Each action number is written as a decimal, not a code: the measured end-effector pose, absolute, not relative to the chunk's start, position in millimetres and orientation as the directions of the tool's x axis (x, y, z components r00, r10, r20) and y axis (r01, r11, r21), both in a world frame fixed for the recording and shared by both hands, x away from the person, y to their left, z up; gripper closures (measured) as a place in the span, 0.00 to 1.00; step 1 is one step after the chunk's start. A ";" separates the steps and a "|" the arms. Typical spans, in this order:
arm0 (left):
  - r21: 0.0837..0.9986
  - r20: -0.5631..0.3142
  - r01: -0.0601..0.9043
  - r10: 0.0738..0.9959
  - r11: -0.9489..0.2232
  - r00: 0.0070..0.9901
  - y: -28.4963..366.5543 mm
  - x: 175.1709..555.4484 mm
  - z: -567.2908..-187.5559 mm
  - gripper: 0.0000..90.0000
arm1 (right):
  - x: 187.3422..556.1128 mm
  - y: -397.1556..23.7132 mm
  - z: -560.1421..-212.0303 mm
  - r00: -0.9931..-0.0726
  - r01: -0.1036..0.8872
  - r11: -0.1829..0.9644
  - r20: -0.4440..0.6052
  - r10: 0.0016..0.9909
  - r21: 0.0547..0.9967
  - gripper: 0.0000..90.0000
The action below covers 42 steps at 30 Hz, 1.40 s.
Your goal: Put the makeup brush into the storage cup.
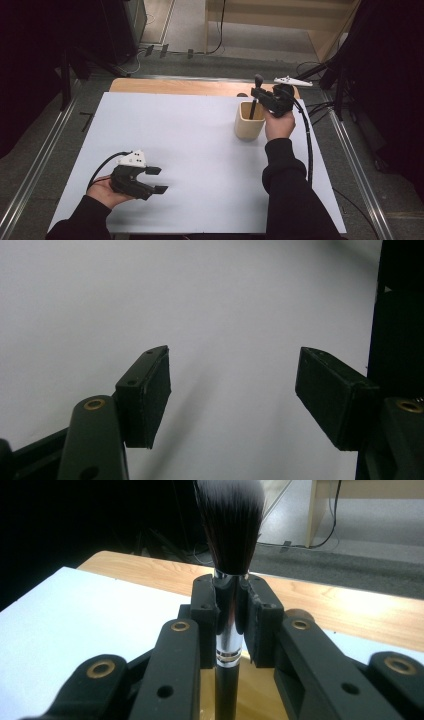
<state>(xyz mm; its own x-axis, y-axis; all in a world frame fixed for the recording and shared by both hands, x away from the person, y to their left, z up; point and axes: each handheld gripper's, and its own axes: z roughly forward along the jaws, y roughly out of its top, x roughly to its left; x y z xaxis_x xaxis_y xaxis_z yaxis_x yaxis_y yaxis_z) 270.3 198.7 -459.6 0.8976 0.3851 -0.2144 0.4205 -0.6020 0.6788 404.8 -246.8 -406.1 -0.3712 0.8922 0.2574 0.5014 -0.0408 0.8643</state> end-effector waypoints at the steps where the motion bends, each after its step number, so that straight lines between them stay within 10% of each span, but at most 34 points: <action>1: 0.678 -0.211 0.418 0.385 -0.605 0.899 198.5 270.2 -459.9 0.34 | 405.0 -247.0 -407.4 -0.372 0.506 -0.043 0.263 0.890 0.862 0.86; 19: 0.675 -0.210 0.419 0.386 -0.608 0.898 198.6 270.6 -460.1 0.34 | 400.9 -247.2 -420.9 -0.372 0.537 -0.031 0.270 0.888 0.843 0.86; 25: 0.679 -0.228 0.430 0.385 -0.596 0.894 200.3 272.1 -460.5 0.34 | 401.0 -254.3 -417.6 -0.405 0.547 -0.063 0.331 0.852 0.835 0.37; 42: 0.673 -0.223 0.427 0.384 -0.605 0.896 199.6 271.9 -461.2 0.34 | 381.3 -261.5 -408.1 -0.470 0.584 0.019 0.319 0.823 0.812 0.26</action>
<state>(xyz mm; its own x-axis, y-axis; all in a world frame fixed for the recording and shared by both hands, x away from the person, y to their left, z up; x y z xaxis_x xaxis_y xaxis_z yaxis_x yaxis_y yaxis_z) 271.9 199.6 -461.2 0.8960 0.3838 -0.2233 0.4267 -0.6047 0.6725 381.3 -261.5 -408.1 -0.4702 0.8230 0.3187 0.5838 0.0192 0.8117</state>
